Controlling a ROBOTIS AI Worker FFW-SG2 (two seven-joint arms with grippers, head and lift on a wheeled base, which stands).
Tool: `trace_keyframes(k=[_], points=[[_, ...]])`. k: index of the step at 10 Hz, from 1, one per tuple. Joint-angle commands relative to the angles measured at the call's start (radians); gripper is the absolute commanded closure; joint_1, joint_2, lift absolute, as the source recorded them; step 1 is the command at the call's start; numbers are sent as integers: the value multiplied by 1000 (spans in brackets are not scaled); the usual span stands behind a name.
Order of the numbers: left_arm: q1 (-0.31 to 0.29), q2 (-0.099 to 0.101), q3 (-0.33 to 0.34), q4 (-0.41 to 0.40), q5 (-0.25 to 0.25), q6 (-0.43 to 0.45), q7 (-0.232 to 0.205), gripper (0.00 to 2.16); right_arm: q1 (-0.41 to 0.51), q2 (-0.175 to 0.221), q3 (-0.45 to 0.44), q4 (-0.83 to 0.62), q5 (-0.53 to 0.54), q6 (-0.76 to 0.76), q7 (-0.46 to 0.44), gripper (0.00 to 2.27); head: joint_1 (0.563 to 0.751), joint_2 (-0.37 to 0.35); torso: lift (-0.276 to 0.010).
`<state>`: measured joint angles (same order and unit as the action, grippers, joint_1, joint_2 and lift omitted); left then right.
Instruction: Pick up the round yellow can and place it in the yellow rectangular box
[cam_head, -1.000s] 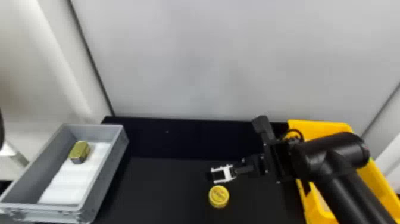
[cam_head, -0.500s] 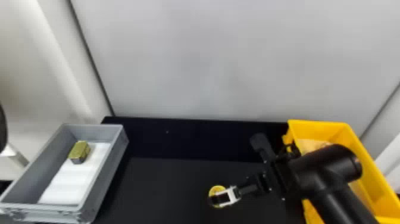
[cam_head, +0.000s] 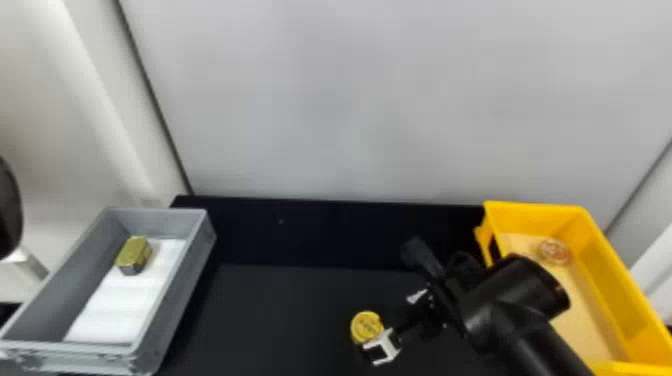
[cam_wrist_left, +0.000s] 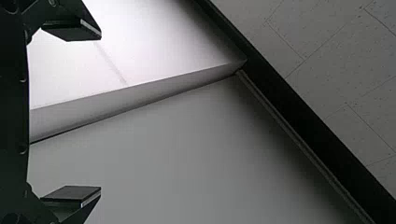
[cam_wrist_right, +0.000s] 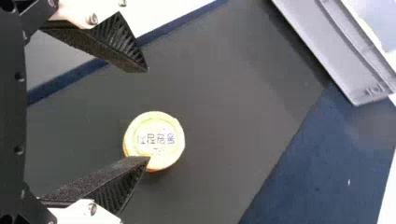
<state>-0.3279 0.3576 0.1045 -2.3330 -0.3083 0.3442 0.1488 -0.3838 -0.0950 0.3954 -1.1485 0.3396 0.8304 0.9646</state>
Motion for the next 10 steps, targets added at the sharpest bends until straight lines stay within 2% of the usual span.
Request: trace_keyframes(k=[1,2,5,10], points=[[-7,-3,-5,3,0,-2,0,113,-21,1,44,41,1,-81,-10,139,663,54,-10],[-7,-3,-5,3,0,-2,0,113,-32,-3,68,36,12,-98,-8,145,663,54,-10],[-8,-5,-6,3,0,-2,0,113,-95,-42,231,-3,55,-161,4,147,663,54,-10],[-7,-8,-8,6,0,-7,0,113,-112,-57,315,33,56,-221,10,156,663,54,-10]])
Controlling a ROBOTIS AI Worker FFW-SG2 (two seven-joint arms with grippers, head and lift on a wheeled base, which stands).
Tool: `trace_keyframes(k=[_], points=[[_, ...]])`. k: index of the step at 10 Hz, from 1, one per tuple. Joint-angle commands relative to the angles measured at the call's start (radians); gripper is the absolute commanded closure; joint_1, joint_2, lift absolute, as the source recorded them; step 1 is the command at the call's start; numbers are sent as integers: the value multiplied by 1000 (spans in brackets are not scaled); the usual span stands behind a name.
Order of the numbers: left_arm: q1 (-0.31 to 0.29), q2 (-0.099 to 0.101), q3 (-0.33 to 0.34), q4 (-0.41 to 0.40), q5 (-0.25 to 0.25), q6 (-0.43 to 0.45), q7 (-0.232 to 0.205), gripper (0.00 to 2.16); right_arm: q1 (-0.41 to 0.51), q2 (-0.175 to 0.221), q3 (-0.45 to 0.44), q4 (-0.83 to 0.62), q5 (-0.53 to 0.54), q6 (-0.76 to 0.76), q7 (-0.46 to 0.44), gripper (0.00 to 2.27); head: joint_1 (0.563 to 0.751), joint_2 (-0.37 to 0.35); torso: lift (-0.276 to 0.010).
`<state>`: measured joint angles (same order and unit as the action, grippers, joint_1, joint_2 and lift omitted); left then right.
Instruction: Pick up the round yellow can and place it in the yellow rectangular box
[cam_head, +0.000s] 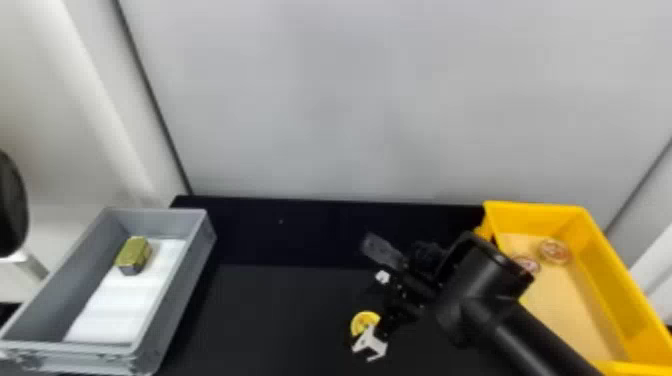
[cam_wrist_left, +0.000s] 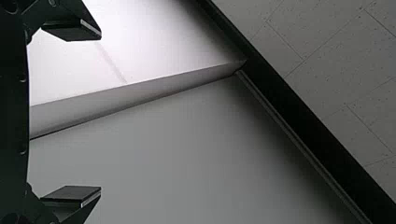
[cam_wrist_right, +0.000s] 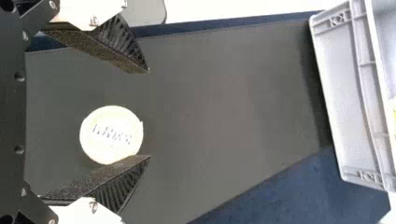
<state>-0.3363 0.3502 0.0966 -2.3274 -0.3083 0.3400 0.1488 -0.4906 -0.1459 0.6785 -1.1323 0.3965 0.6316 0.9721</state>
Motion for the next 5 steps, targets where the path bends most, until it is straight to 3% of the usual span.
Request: trace_keyframes(k=[1,5], points=[[2,0,0,0,0,-2,0,113,-13,-9,47,42,-8,-45,4,157,663,54,-10],[2,-2,-3,0,2,-4,0,113,-16,-35,93,129,-13,-84,13,183,663,54,-10]])
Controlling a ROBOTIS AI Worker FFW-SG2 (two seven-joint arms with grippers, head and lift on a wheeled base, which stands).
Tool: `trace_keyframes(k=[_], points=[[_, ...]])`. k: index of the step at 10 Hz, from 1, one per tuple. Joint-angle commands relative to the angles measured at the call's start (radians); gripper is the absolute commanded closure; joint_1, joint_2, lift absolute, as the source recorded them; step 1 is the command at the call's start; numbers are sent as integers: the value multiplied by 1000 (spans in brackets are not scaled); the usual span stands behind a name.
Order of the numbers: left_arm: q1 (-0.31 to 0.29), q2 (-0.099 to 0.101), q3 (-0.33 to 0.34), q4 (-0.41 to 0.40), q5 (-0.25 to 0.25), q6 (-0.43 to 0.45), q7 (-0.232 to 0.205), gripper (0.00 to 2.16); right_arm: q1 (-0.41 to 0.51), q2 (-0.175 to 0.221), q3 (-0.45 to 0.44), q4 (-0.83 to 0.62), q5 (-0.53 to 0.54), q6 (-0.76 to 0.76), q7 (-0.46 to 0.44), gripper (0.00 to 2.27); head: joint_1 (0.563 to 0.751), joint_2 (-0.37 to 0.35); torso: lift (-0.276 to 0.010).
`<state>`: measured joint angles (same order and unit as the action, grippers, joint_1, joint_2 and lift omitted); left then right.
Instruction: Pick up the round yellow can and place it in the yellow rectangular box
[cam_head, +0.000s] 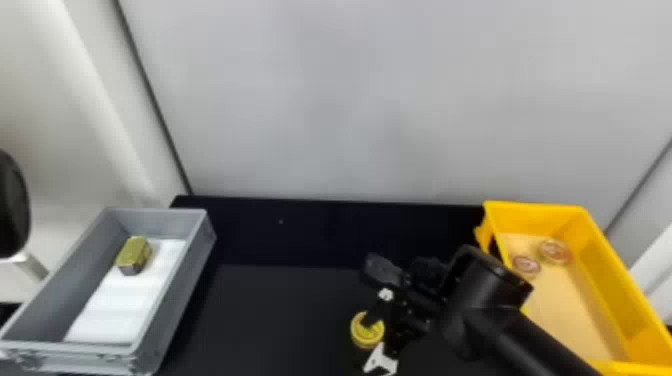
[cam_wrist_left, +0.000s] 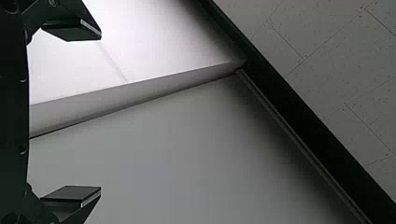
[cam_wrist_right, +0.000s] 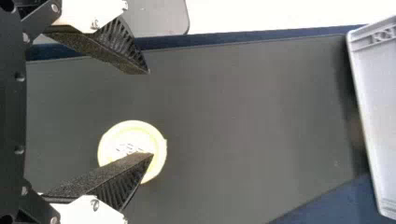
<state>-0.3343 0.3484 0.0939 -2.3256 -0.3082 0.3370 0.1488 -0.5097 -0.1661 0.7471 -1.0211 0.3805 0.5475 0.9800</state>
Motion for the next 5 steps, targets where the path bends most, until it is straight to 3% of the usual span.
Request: trace_keyframes(k=[1,5], points=[[0,0,0,-1,1,1,0,113,8,-23,29,21,6,3,13,188,663,54,-10],[-6,0,-6,-1,1,4,0,113,8,-46,39,24,31,-3,19,197,663,54,-10]])
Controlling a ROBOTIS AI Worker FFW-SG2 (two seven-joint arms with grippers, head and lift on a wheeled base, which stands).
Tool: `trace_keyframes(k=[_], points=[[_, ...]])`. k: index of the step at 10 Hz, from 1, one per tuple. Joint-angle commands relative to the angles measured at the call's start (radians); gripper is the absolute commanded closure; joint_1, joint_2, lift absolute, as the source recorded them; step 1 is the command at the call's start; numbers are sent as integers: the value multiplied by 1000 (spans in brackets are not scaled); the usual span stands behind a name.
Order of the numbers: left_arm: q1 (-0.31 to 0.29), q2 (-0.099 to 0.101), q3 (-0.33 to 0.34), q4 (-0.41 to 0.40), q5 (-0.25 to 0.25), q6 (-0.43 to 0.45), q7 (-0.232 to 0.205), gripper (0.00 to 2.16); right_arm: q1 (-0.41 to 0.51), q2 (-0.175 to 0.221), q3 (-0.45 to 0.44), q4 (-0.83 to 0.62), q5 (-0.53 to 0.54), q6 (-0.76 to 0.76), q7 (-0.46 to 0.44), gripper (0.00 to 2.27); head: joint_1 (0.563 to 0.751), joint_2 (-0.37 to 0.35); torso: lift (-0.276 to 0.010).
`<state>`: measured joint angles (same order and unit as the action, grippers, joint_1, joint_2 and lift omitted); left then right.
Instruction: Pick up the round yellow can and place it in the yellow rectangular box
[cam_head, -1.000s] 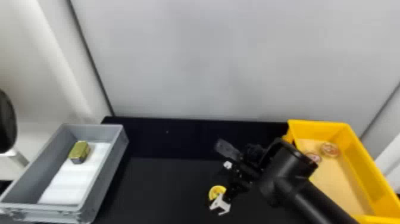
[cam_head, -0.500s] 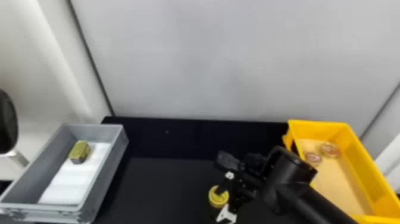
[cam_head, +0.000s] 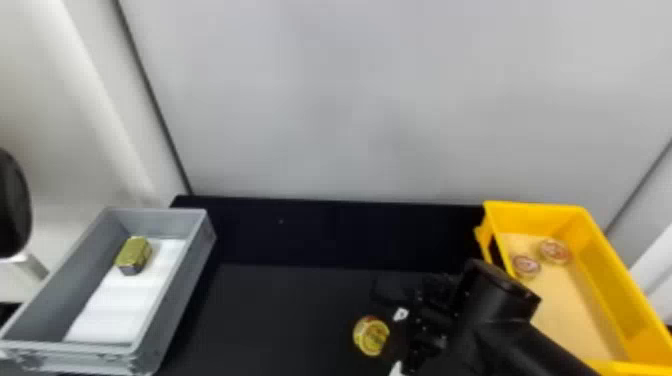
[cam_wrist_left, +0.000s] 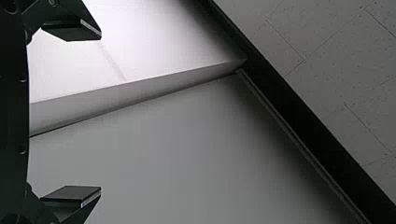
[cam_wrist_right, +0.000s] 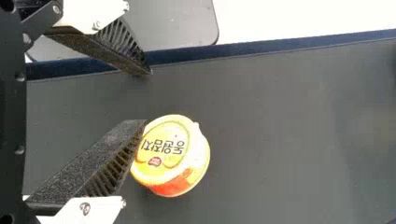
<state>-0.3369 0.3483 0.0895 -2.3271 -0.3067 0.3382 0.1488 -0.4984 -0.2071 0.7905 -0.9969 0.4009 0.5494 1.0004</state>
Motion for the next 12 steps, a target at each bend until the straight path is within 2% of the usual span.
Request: trace_keyframes(k=[1,5,9,12], points=[[-4,0,-5,0,0,3,0,113,-9,-5,-11,-3,15,-6,-3,197,663,54,-10],[-5,0,-5,0,0,4,0,113,-12,-12,-42,-42,43,0,5,197,663,54,-10],[-1,-3,-2,0,0,4,0,114,-11,-21,-69,-150,76,6,6,197,663,54,-10],[1,-3,0,0,0,4,0,114,-6,5,-128,-164,56,22,3,174,663,54,-10]])
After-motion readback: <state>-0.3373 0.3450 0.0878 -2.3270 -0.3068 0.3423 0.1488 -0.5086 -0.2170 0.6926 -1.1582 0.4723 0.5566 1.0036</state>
